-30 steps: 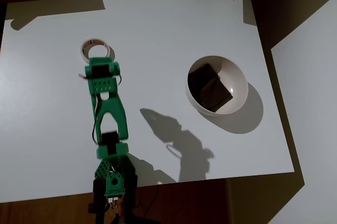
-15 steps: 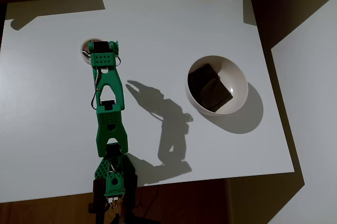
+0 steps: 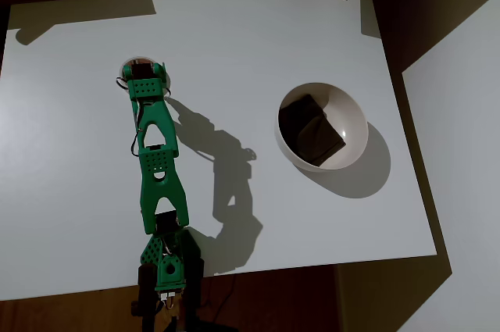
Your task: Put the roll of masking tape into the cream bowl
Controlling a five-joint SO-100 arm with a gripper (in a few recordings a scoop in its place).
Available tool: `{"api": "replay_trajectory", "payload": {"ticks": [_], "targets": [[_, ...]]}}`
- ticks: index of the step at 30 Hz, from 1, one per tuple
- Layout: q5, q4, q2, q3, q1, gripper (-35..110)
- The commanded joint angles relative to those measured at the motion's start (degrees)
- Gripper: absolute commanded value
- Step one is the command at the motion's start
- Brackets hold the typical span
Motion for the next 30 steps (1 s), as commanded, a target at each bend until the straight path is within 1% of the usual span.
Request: {"api": "replay_trajectory", "payload": {"ticks": [1,11,23,30], "targets": [[1.0,-0.2,2.5,-4.0,-1.7,22],[0.7,-0.4,-1.2,-5.5,-2.2,22],[-1.4,-3.7,-3.9,-6.2,2.1,22],[-1.4,-4.6,-5.8,-6.3,2.3,22]]}}
